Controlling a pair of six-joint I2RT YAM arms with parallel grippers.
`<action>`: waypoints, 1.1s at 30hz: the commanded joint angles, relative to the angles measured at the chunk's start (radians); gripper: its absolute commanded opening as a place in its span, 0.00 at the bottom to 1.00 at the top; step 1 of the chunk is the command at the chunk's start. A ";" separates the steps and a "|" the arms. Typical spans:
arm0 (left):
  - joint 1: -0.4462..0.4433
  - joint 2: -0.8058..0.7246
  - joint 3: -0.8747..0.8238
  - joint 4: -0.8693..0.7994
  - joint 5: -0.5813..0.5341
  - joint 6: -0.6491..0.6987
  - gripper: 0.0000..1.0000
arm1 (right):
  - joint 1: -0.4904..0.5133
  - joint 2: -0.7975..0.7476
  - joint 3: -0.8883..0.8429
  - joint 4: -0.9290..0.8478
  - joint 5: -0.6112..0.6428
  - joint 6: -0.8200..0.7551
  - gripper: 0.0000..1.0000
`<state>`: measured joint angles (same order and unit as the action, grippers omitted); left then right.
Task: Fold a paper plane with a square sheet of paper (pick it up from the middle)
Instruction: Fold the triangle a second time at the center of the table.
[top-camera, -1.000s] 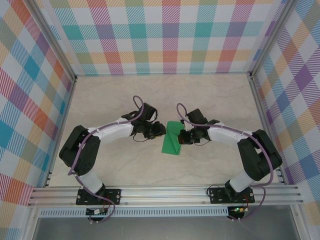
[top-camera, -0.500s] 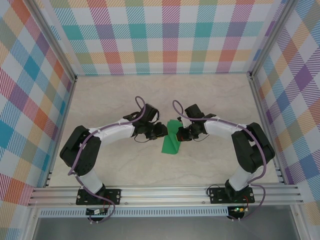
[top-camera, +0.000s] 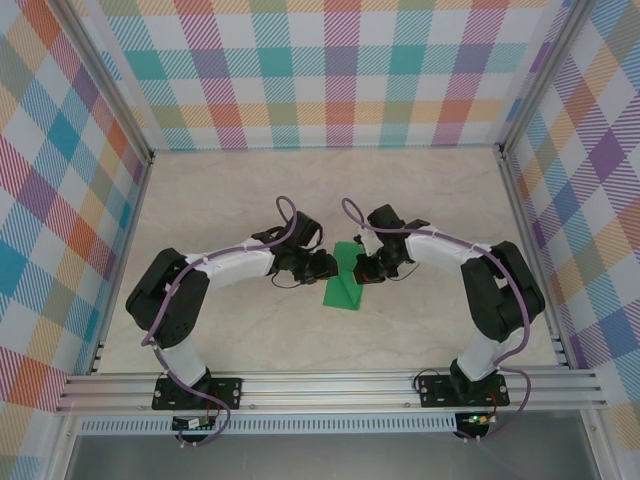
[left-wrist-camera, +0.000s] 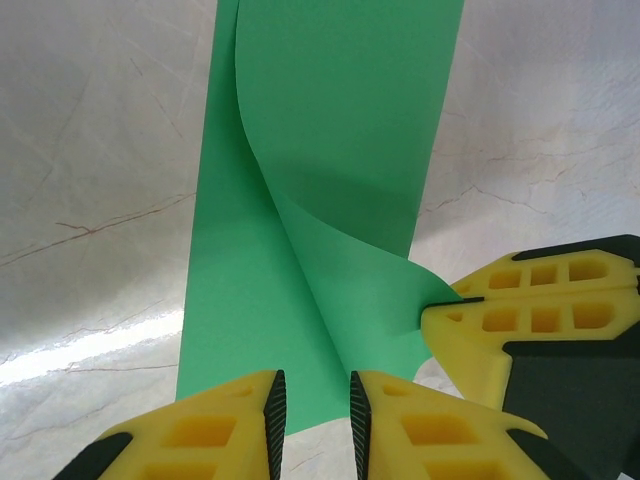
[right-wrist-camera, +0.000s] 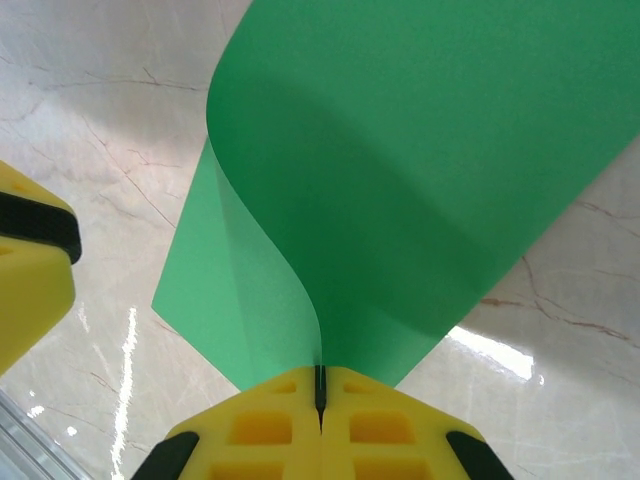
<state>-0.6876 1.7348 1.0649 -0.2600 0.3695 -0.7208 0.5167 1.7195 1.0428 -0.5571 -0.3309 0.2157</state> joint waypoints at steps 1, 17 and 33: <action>-0.012 0.009 0.034 -0.007 0.007 0.011 0.26 | -0.007 0.033 0.047 -0.057 0.014 -0.030 0.03; -0.015 0.031 0.046 -0.008 0.011 0.009 0.26 | -0.006 0.094 0.086 -0.049 0.017 -0.057 0.05; -0.015 0.047 0.039 0.089 -0.004 -0.090 0.23 | -0.006 0.112 0.084 -0.019 0.005 -0.090 0.06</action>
<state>-0.6926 1.7611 1.0840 -0.2211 0.3656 -0.7704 0.5167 1.8210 1.1065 -0.5919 -0.3004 0.1558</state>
